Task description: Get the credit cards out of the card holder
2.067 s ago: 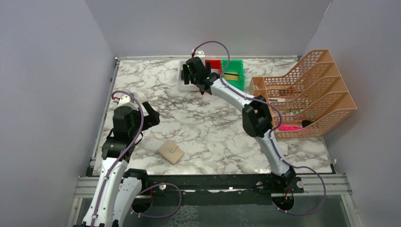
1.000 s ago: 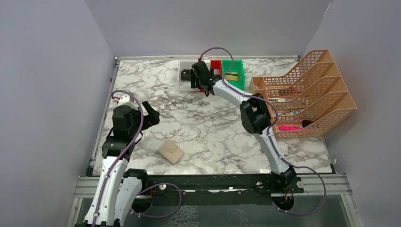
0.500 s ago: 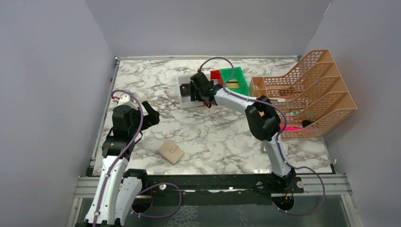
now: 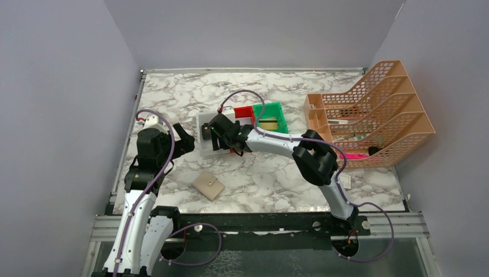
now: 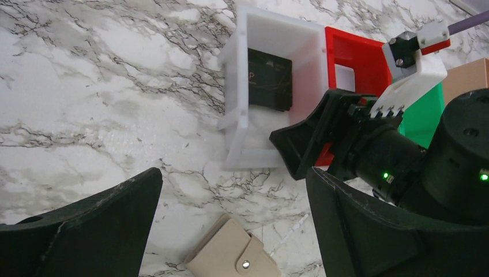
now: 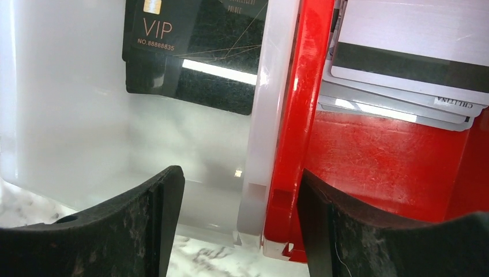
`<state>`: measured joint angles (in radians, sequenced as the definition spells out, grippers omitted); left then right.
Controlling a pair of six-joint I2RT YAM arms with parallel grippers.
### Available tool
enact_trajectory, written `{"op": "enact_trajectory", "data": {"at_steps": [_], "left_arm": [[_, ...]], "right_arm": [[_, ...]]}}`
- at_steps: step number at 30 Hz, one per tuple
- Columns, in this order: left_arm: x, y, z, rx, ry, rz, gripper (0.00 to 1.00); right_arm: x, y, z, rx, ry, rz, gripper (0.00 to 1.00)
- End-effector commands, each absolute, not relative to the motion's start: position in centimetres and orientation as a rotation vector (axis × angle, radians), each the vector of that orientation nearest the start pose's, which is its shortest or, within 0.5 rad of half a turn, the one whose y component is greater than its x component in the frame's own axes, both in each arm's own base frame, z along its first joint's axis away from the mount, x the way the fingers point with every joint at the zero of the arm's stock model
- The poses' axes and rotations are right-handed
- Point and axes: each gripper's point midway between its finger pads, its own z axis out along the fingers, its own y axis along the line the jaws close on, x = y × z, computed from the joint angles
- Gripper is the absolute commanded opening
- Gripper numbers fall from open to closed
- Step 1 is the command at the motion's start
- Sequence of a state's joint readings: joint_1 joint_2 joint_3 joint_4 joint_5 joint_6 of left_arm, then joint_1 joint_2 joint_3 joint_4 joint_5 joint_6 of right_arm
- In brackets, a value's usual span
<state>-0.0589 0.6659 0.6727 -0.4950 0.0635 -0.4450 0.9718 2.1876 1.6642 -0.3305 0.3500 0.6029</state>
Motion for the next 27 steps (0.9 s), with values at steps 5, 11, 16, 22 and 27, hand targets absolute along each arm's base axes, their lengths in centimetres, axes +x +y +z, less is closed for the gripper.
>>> {"op": "enact_trajectory", "data": {"at_steps": [5,11,16,22,27], "left_arm": [[25.9,-4.6,19.5,-0.335,2.016,-0.394,0.99],[26.0,-4.6,19.5,-0.334,2.015,-0.396,0.99],[26.0,-4.6,19.6,-0.334,2.012,-0.393,0.99],[25.7,-3.6,20.2,-0.377,1.978,-0.346,0.99],[25.2,-2.0,21.1,-0.454,1.912,-0.279,0.99]], "right_arm": [[30.5,48.6,6.9,-0.378,2.38,0.5,0.77],[30.6,49.8,9.9,-0.434,2.317,0.573,0.79],[30.9,47.9,12.5,-0.458,2.259,0.51,0.82],[27.3,45.4,13.8,-0.574,2.169,0.671,0.83],[21.9,45.4,11.6,-0.737,2.158,0.9,0.8]]}}
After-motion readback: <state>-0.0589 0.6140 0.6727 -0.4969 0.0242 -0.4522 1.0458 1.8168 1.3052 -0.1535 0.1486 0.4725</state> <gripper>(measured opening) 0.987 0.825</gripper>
